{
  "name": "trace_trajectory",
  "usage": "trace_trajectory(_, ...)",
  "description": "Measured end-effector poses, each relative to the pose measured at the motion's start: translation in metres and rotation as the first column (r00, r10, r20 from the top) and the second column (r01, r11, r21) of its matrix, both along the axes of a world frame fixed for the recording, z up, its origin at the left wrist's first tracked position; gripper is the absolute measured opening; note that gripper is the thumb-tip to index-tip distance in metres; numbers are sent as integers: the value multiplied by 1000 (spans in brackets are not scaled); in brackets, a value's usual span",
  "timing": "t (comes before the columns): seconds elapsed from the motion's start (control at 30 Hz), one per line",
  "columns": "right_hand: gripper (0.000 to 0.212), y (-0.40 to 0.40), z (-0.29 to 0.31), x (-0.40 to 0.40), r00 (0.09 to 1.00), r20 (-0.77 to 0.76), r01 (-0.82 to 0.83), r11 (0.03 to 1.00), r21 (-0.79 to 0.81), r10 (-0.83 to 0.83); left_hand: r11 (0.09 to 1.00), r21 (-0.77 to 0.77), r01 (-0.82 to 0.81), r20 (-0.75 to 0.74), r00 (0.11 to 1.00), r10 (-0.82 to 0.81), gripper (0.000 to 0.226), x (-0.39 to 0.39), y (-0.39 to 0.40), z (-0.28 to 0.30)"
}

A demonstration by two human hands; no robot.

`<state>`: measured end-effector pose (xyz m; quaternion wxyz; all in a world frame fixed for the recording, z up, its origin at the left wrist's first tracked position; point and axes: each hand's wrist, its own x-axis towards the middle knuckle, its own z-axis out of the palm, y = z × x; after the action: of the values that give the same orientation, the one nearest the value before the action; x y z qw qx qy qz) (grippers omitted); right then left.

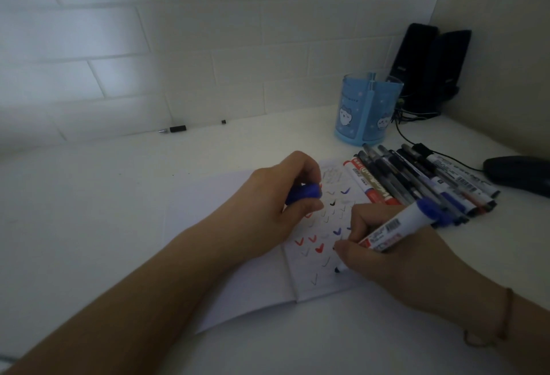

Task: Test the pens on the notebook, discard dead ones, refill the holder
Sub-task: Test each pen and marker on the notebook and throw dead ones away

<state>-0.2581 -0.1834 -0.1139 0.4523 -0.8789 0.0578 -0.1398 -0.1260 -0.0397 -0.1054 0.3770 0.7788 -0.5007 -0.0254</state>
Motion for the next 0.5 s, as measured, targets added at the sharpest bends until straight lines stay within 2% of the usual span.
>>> trace_trajectory(0.07,30,-1,3,0,999,45,22,998,61,-25,1000,-8,6,11,1000,-6,20,0,0,0)
trace_trajectory(0.17,35,-6,7,-1,992,123,-5,934,358,-42,998,-41,39,12,999,-39,14,2,1,-1)
trace_trajectory(0.23,41,-12,8,-3,983,184,-61,890,452,-26,997,-59,40,-33,999,-42,13,3,1,-3)
trace_trajectory(0.33,46,-16,9,-6,983,181,-83,920,383,13,996,-84,35,-55,998,-39,15,4,0,-4)
trace_trajectory(0.5,32,-7,2,-6,994,106,-21,983,181,2,998,-36,61,63,996,-58,14,6,0,-8)
